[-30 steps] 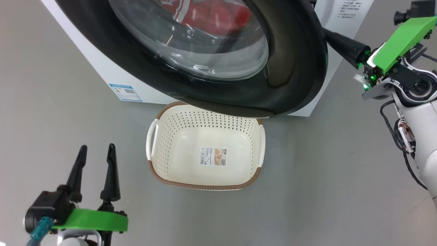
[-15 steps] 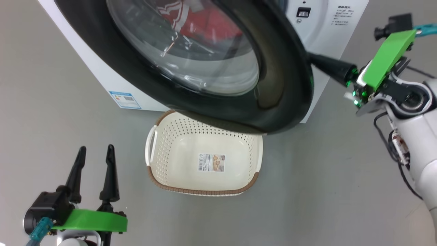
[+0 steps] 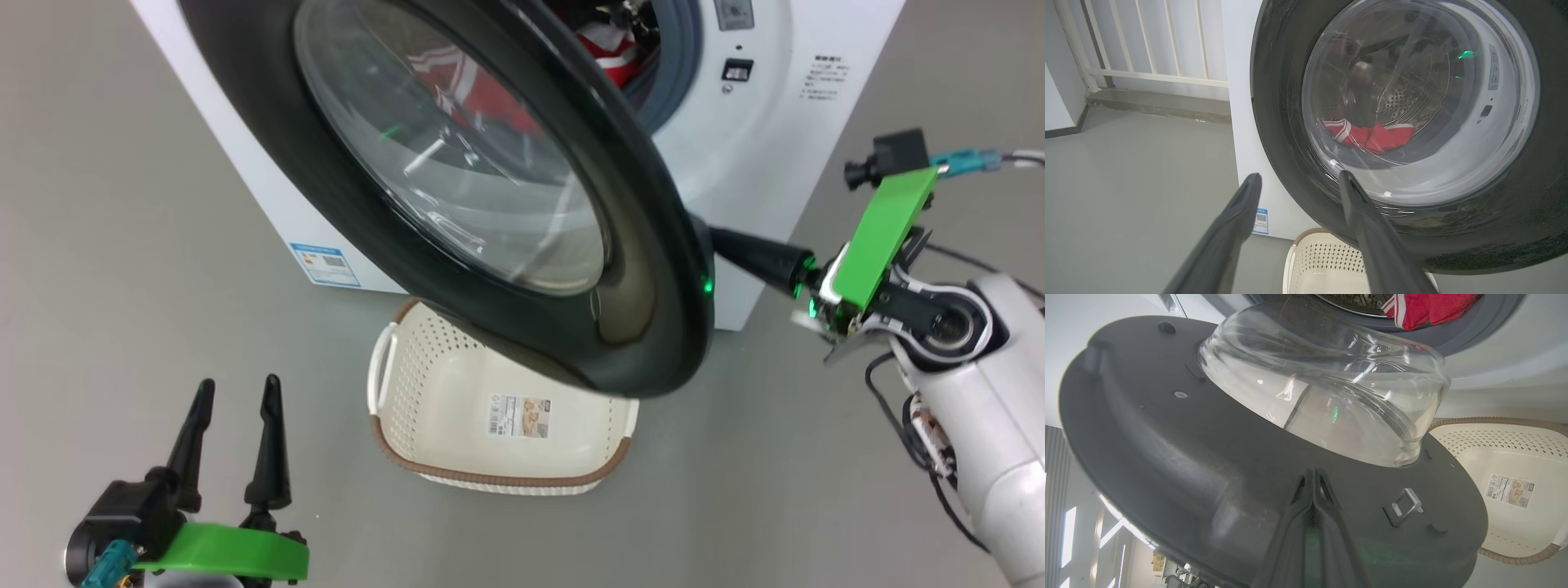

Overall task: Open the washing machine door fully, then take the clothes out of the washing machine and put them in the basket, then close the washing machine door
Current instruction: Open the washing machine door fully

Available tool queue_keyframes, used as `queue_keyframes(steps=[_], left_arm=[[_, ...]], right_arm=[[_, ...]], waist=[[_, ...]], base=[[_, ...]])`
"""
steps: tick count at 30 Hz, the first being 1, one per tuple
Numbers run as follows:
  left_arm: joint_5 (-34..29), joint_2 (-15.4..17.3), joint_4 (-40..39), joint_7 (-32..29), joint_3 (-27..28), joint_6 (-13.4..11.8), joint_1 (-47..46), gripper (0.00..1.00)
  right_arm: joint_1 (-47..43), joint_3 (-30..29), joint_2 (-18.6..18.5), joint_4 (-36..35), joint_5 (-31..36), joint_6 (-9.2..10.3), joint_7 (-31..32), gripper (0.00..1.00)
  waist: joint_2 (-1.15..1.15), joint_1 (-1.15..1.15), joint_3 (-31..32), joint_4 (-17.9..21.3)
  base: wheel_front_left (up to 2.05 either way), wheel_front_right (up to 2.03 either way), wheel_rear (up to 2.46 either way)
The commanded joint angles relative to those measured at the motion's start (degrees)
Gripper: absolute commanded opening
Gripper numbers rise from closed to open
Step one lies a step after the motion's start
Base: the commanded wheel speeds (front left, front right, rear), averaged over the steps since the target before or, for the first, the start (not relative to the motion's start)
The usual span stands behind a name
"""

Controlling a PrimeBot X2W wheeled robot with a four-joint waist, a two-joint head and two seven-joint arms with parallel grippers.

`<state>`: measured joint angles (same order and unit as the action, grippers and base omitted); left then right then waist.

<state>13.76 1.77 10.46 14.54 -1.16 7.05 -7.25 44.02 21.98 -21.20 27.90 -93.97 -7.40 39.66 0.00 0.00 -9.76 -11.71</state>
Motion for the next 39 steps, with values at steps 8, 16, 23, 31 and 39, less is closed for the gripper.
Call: queue_keyframes(steps=[8,16,23,31,39], left_arm=[[-0.43,1.1,-0.71,0.46,1.93,-0.27,1.21,1.0],[-0.26,1.1,-0.76,0.46,1.91,-0.44,1.95,1.0],[-0.29,1.13,-0.66,0.46,1.68,-0.74,2.7,1.0],[-0.44,1.55,-0.47,0.46,1.47,-0.87,3.3,1.0],[-0.31,1.92,-0.4,0.38,1.03,-1.06,3.28,1.0]], right_arm=[[-5.35,0.96,1.3,-5.29,-1.17,-0.09,1.32,0.0],[-7.71,0.99,2.01,-7.66,-1.39,-0.09,1.93,0.0],[-9.89,1.0,2.59,-8.95,-1.94,-0.09,2.71,0.0],[-12.75,0.95,4.1,-10.99,-2.5,-0.09,2.85,0.0],[-13.43,1.01,5.95,-12.18,-2.55,-0.09,3.32,0.0]], waist=[[0.0,0.0,3.11,-2.84],[0.0,0.0,4.37,-5.38],[0.0,0.0,5.79,-7.82],[0.0,0.0,7.23,-10.41],[0.0,0.0,7.71,-12.8]], base=[[0.0,0.0,0.0],[0.0,0.0,0.0],[0.0,0.0,0.0],[0.0,0.0,0.0],[0.0,0.0,0.0]])
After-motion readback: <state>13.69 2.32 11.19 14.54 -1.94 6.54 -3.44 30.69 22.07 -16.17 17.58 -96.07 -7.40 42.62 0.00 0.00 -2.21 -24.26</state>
